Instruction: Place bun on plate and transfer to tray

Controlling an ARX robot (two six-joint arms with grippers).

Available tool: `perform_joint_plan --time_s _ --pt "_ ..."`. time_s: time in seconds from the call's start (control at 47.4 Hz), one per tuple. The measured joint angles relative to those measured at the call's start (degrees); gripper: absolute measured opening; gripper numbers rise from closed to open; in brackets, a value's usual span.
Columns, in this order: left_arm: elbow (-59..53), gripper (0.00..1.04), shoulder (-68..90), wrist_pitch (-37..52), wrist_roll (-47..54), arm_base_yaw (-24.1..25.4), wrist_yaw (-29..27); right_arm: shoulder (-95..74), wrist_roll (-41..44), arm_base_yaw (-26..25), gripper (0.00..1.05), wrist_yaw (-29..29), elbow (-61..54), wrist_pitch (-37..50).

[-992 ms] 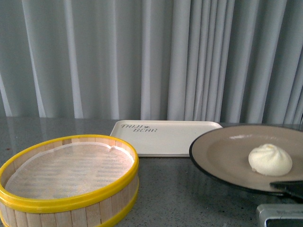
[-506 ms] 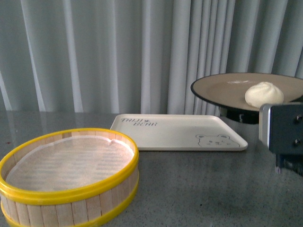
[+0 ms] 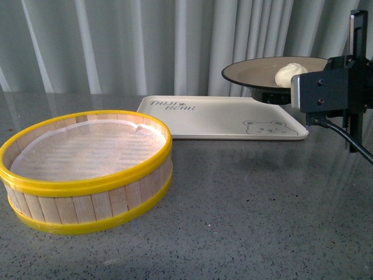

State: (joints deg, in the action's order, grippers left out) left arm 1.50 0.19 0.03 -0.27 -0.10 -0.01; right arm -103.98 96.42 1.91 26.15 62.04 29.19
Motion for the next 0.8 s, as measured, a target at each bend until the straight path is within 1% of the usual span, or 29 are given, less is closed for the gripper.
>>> perform_joint_plan --time_s 0.148,0.802 --pt "0.0 0.98 0.0 0.0 0.0 0.0 0.0 -5.22 -0.81 0.37 0.02 2.45 4.61 0.2" --pt "0.0 0.98 0.0 0.0 0.0 -0.02 0.0 -13.79 -4.28 0.57 0.02 5.68 12.68 -1.77"
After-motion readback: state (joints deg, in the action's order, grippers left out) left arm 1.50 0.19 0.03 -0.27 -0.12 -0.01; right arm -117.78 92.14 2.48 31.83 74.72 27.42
